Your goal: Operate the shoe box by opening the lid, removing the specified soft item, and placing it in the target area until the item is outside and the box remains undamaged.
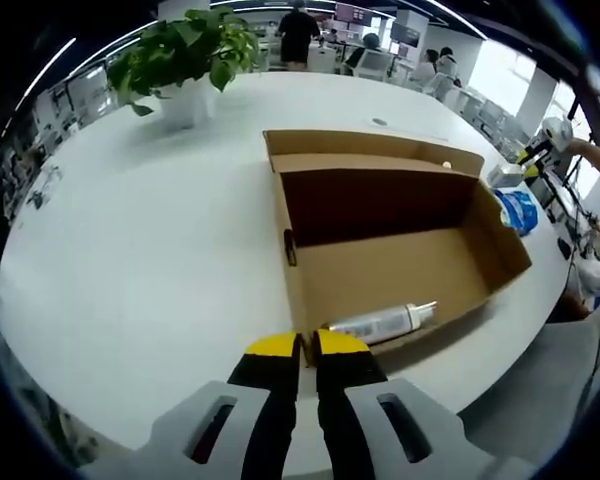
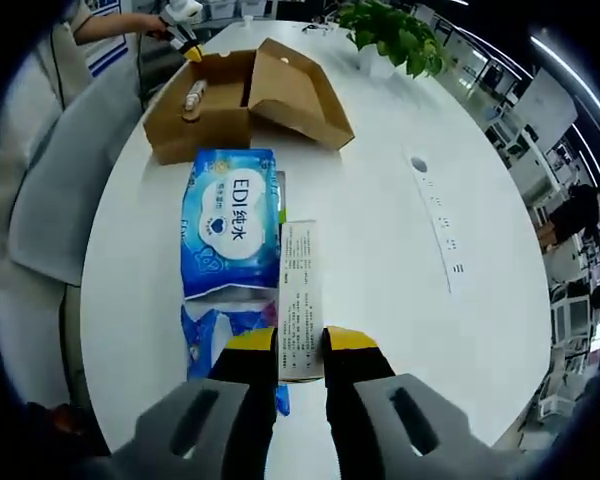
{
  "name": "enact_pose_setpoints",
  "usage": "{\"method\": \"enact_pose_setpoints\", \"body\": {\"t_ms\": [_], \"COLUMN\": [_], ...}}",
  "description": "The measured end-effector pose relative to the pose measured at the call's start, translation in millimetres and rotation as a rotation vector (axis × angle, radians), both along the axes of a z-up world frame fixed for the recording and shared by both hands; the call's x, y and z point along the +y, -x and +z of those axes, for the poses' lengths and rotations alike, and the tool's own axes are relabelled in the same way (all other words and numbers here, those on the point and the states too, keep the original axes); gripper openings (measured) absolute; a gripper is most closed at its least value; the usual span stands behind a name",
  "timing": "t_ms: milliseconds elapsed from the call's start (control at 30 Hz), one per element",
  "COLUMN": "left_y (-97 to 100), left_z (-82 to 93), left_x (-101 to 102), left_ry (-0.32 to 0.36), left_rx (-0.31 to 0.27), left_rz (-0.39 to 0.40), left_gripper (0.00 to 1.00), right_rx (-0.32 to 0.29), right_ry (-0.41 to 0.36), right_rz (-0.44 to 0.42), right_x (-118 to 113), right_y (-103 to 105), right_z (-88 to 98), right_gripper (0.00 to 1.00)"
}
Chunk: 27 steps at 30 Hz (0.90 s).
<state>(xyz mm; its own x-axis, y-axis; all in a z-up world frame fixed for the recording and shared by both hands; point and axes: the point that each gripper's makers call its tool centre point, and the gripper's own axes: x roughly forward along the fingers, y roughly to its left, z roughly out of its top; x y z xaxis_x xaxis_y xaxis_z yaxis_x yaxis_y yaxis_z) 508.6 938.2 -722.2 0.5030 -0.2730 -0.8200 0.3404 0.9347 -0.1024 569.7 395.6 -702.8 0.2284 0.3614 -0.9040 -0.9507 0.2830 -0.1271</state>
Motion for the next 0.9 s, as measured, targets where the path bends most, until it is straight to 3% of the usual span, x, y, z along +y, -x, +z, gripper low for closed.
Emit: {"method": "enact_pose_setpoints", "body": {"t_ms": [533,900], "left_y": [-2.4,-3.5], "left_z": [0.0,-0.6], "left_x": [-1.2,-1.0], "left_ry": [-0.014,-0.016], "left_rx": [0.009,0.020], "left_rz": [0.002,-0.001], "left_gripper": [0.02,0.02], "right_rx": [0.039,0.042], "right_ry": [0.050,0.141], "right_rz": [0.012,0.079], "right_x": [-30.8,-48.9], "right_y": [2.4,0.6], "right_z": [-27.8,-46.5], "right_gripper": [0.14,0.15]}}
